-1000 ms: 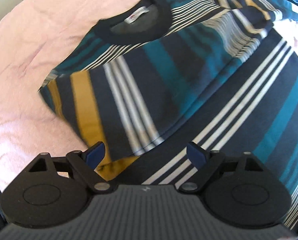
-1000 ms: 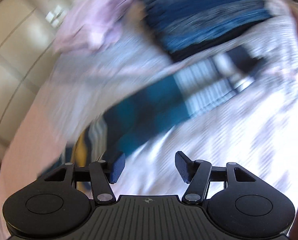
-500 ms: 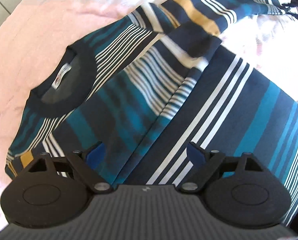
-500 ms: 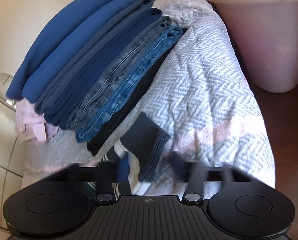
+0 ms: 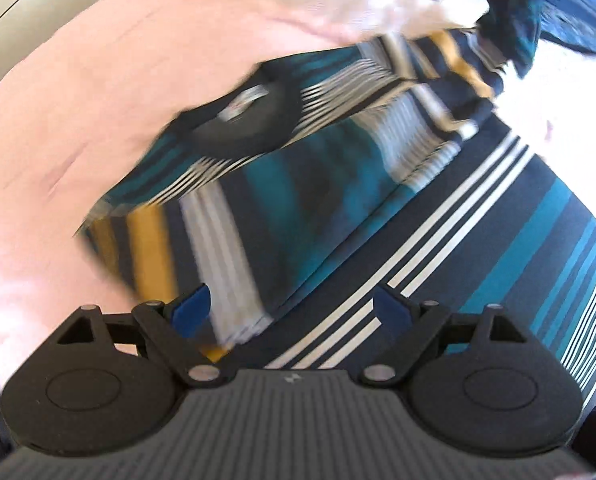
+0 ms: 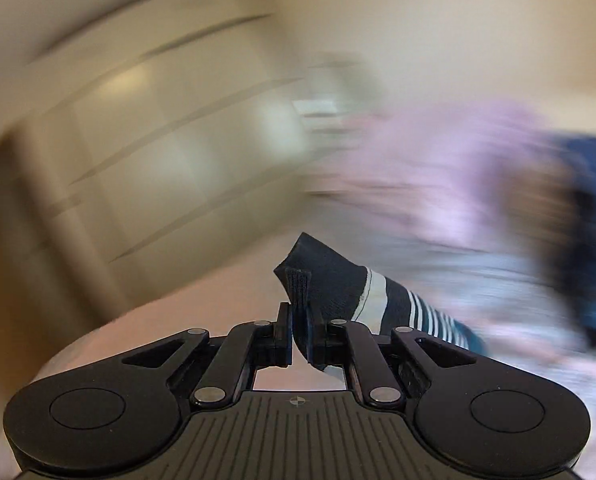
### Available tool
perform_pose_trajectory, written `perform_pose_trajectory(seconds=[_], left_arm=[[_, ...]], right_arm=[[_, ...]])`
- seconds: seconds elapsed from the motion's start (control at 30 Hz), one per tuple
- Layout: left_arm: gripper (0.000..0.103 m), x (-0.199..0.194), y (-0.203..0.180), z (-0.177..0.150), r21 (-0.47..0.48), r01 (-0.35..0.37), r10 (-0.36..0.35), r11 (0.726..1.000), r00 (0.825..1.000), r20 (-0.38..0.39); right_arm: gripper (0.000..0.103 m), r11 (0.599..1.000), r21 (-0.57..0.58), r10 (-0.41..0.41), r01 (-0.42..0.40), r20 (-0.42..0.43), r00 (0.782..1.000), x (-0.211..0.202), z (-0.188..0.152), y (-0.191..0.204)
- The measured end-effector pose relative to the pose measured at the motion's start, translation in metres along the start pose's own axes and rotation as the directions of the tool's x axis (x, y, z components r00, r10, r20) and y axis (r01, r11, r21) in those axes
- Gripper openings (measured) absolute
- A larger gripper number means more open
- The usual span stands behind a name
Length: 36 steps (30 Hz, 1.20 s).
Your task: Fold clothes
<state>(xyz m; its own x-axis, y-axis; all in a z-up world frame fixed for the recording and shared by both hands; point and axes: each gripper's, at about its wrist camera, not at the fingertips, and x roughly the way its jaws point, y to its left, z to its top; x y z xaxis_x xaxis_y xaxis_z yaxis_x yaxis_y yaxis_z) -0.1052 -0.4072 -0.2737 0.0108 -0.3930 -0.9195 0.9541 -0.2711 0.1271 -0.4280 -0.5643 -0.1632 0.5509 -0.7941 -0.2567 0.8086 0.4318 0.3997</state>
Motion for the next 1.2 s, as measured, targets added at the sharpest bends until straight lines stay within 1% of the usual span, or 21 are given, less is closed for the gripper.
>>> perform_pose_trajectory(seconds=[0.03,0.07,0.1,0.17,0.2,0.27,0.3,0.37,0.43,0.5,0.63,0.7,0.77,0.83,0.93,0.97,1.0,1.03,1.07,1.13,1.2], left_arm=[[0.086,-0.005,0.014,-0.014,-0.031,-0.013,0.013,0.999,1.0,-0.001],[0.086,-0.01,0.028,-0.031,-0.065,-0.026,0.025,0.998,1.0,-0.008],[0.086,-0.013,0.042,-0.047,-0.096,-0.036,0.034,0.995,0.999,-0.021],[0.086,-0.022,0.063,-0.075,-0.128,-0.055,0.05,0.99,0.998,-0.036],[0.086,-0.026,0.073,-0.089,-0.142,-0.064,0.058,0.988,0.997,-0.042],[0.086,-0.034,0.089,-0.114,-0.163,-0.078,0.072,0.983,0.996,-0.045],[0.086,-0.037,0.097,-0.126,-0.176,-0.085,0.078,0.981,0.996,-0.048],[0.086,-0.04,0.107,-0.141,-0.202,-0.087,0.078,0.976,0.996,-0.049],[0.086,-0.042,0.113,-0.149,-0.219,-0.079,0.072,0.972,0.997,-0.039],[0.086,-0.044,0.12,-0.156,-0.237,-0.071,0.066,0.969,0.997,-0.028],[0.086,-0.047,0.131,-0.169,-0.266,-0.055,0.055,0.962,0.998,-0.007],[0.086,-0.045,0.133,-0.168,-0.279,-0.038,0.041,0.96,0.999,0.004],[0.086,-0.04,0.135,-0.163,-0.299,-0.002,0.01,0.954,1.0,0.025],[0.086,-0.032,0.134,-0.152,-0.297,0.055,-0.038,0.953,0.997,0.063],[0.084,-0.012,0.124,-0.126,-0.248,0.117,-0.096,0.962,0.991,0.099],[0.082,-0.005,0.119,-0.114,-0.225,0.139,-0.117,0.964,0.987,0.108],[0.075,0.003,0.114,-0.1,-0.199,0.166,-0.145,0.966,0.982,0.118],[0.067,0.011,0.11,-0.087,-0.172,0.194,-0.174,0.966,0.977,0.126],[0.063,0.02,0.105,-0.072,-0.15,0.232,-0.212,0.961,0.968,0.135],[0.055,0.037,0.1,-0.047,-0.119,0.308,-0.292,0.944,0.947,0.136],[0.055,0.059,0.094,-0.024,-0.089,0.349,-0.34,0.933,0.935,0.1]], right_arm=[[0.006,0.992,-0.063,0.104,-0.105,-0.024,0.994,0.006,-0.012,0.046],[0.006,0.977,-0.098,0.178,-0.187,-0.092,0.98,0.014,-0.04,0.078],[0.006,0.955,-0.128,0.247,-0.269,-0.164,0.955,0.021,-0.068,0.109],[0.006,0.887,-0.167,0.367,-0.43,-0.309,0.877,0.037,-0.123,0.172],[0.006,0.88,-0.146,0.366,-0.452,-0.397,0.842,0.049,-0.156,0.188],[0.006,0.895,-0.107,0.323,-0.434,-0.517,0.793,0.066,-0.205,0.204],[0.006,0.9,-0.099,0.306,-0.424,-0.55,0.777,0.071,-0.219,0.208],[0.006,0.906,-0.105,0.277,-0.411,-0.588,0.76,0.078,-0.234,0.214],[0.006,0.908,-0.124,0.252,-0.401,-0.603,0.757,0.082,-0.235,0.219],[0.006,0.913,-0.138,0.233,-0.384,-0.597,0.768,0.09,-0.227,0.219],[0.002,0.907,-0.169,0.254,-0.387,-0.512,0.821,0.089,-0.202,0.238],[0.002,0.887,-0.192,0.286,-0.421,-0.487,0.825,0.086,-0.194,0.252],[0.002,0.871,-0.236,0.273,-0.431,-0.497,0.824,0.08,-0.199,0.258],[0.002,0.896,-0.231,0.204,-0.378,-0.542,0.816,0.077,-0.21,0.244],[0.008,0.928,-0.229,0.1,-0.294,-0.605,0.79,0.072,-0.226,0.223],[0.018,0.94,-0.214,0.079,-0.266,-0.623,0.778,0.067,-0.229,0.213],[0.036,0.951,-0.198,0.058,-0.238,-0.64,0.766,0.063,-0.232,0.203],[0.044,0.961,-0.183,0.038,-0.208,-0.657,0.753,0.058,-0.235,0.194],[0.048,0.969,-0.164,0.029,-0.183,-0.664,0.747,0.053,-0.235,0.185],[0.049,0.98,-0.142,0.008,-0.142,-0.678,0.735,0.042,-0.237,0.172],[0.048,0.988,-0.117,-0.005,-0.101,-0.681,0.732,0.034,-0.236,0.158]])
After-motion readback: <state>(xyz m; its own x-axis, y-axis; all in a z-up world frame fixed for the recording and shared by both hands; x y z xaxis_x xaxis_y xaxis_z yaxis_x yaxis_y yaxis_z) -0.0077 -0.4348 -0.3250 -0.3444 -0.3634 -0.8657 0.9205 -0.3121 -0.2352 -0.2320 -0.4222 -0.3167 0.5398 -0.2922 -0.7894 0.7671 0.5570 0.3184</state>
